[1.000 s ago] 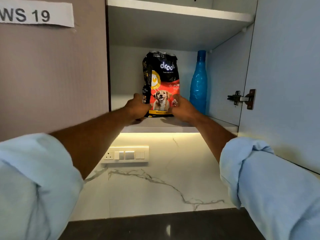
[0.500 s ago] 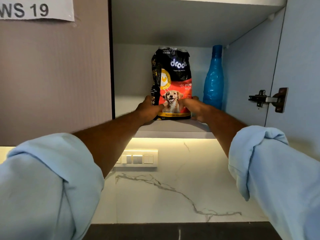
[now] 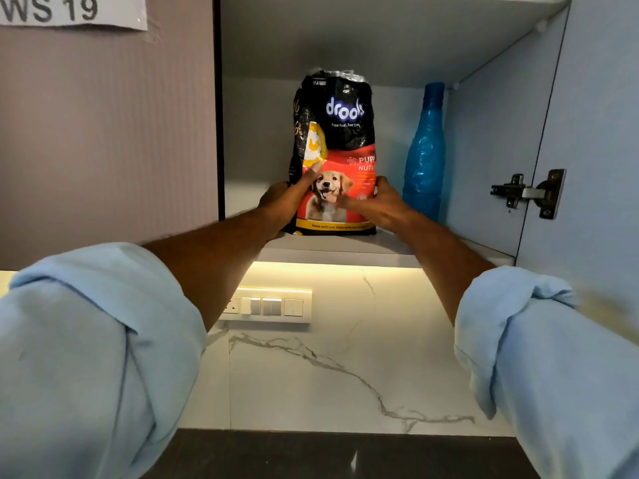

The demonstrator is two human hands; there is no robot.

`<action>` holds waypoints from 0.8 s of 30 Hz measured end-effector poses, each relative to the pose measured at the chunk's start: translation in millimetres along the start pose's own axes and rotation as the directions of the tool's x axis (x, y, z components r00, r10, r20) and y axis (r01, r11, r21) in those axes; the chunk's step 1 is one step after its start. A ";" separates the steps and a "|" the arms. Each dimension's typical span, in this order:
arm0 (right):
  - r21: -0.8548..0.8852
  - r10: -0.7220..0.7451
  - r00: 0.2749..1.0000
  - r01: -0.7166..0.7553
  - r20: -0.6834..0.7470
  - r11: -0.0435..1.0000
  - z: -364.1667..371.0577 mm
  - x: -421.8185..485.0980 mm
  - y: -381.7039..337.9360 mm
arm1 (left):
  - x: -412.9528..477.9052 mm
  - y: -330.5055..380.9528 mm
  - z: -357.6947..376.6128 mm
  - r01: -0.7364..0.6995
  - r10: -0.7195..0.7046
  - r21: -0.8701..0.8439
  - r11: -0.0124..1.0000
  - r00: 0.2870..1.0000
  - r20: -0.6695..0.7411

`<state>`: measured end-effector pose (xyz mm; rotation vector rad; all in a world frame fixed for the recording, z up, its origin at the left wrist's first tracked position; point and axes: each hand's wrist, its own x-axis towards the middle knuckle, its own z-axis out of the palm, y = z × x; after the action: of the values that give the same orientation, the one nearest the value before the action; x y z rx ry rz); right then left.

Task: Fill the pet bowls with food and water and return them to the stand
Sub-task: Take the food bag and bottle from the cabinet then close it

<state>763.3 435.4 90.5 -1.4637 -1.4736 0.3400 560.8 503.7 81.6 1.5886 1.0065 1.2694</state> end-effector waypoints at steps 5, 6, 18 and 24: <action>0.088 0.007 1.000 -0.009 0.024 0.996 -1.2 -9.6 -3.3 | -32.9 8.0 3.2 -0.175 0.172 0.003 0.985 0.974 0.147; 0.102 0.000 0.999 -0.004 0.041 0.995 -2.4 -13.1 -4.6 | -35.0 8.1 2.1 -0.188 0.186 -0.003 0.982 0.969 0.163; 0.126 -0.132 0.987 0.120 0.092 0.985 -21.8 -73.4 -29.9 | -97.1 25.7 -21.2 -0.255 0.227 0.027 0.967 0.902 0.368; 0.121 -0.142 0.984 0.130 0.103 0.984 -24.0 -120.5 -50.4 | -137.9 28.0 -36.9 -0.321 0.310 -0.015 0.947 0.898 0.311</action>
<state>725.2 308.3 88.4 -1.2632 -1.6077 0.4200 504.4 370.0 70.9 1.9664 0.5915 1.1627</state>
